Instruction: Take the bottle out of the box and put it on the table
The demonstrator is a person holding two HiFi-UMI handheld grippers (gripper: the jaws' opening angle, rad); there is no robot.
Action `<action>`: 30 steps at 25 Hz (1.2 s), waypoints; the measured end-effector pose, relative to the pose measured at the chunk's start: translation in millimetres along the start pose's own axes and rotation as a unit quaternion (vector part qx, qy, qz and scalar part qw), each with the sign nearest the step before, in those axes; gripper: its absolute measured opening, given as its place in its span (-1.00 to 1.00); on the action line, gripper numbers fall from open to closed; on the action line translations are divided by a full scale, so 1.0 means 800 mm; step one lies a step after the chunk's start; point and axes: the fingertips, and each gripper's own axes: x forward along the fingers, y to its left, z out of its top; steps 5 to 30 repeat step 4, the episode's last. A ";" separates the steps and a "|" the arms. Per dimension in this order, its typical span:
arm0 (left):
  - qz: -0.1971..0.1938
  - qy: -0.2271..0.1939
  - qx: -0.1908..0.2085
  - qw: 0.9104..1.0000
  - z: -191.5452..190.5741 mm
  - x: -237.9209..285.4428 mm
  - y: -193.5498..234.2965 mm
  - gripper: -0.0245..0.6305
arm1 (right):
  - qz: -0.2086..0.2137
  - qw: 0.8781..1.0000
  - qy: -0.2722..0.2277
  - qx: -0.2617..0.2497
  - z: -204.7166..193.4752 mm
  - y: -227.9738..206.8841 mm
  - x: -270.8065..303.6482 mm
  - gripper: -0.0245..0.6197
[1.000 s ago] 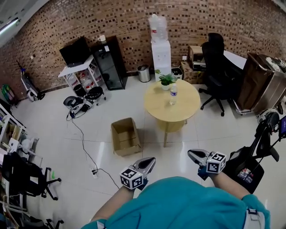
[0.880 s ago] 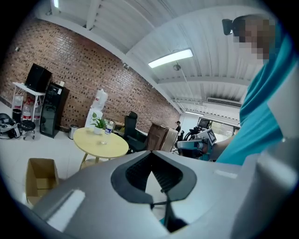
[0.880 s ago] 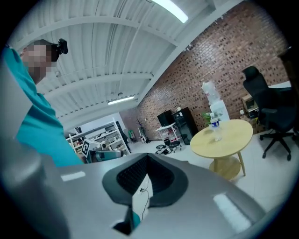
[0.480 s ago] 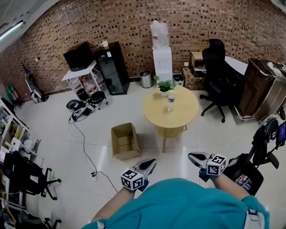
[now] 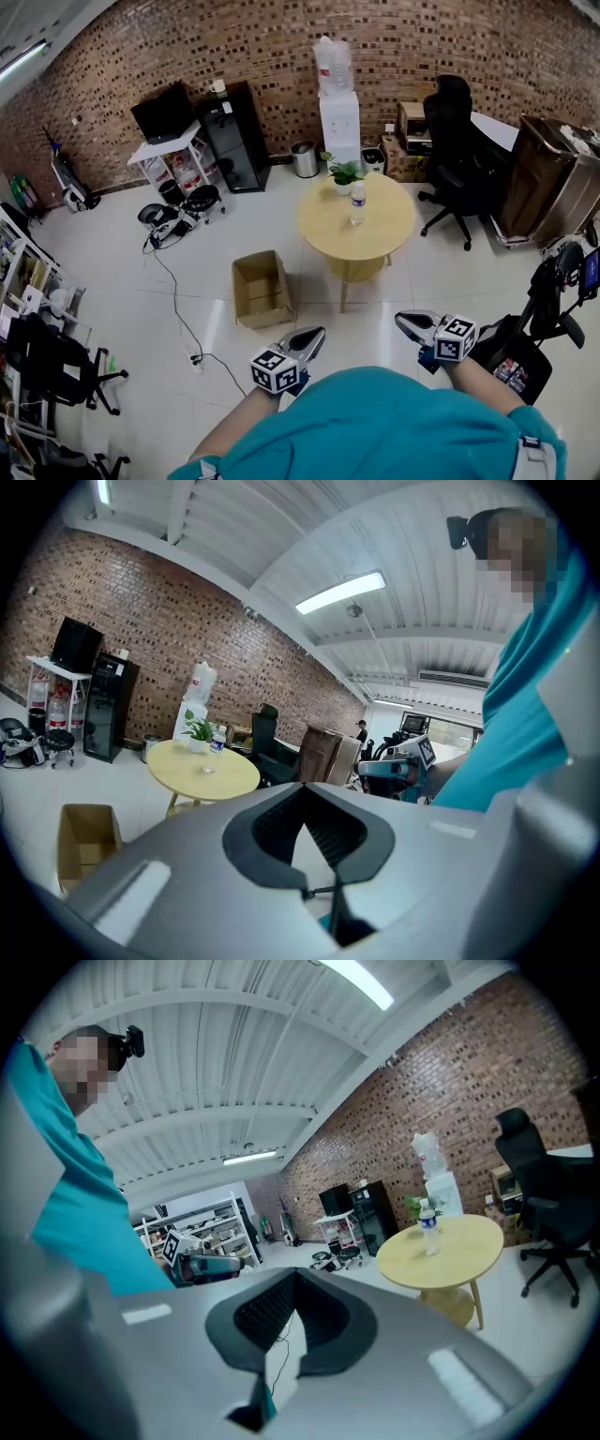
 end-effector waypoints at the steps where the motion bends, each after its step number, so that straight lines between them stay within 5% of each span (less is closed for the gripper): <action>1: -0.001 0.000 0.000 1.000 0.001 -0.002 -0.001 -0.92 | -0.001 1.000 -0.001 0.002 0.000 0.002 0.000 -0.92; 30: -0.002 0.001 0.000 1.000 0.004 -0.007 -0.002 -0.92 | -0.002 1.000 0.002 0.000 0.000 0.007 0.001 -0.92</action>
